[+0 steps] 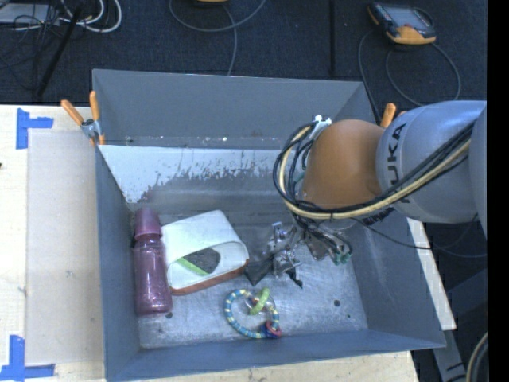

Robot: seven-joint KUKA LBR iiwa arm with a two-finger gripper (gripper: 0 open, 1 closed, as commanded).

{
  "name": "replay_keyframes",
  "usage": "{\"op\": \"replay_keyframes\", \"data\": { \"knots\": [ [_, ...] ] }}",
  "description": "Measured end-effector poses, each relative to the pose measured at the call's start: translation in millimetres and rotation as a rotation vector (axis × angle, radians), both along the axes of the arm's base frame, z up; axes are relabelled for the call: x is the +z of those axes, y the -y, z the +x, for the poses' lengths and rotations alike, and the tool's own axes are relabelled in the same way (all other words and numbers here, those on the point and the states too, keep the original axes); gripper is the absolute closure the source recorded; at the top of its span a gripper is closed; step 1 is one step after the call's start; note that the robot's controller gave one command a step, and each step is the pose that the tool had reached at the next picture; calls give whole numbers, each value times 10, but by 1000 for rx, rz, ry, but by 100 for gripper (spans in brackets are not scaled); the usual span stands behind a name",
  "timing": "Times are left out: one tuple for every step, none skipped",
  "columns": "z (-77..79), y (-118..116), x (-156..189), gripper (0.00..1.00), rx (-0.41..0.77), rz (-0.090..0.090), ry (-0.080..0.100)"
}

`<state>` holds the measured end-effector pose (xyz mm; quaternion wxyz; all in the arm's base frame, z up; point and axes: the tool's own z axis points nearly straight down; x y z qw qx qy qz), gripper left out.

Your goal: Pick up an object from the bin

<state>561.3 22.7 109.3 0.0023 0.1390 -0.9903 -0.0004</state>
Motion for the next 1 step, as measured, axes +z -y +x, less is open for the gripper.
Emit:
{"op": "replay_keyframes", "data": {
  "knots": [
    [8,-4,154,100,0,0,4]
  ]
}}
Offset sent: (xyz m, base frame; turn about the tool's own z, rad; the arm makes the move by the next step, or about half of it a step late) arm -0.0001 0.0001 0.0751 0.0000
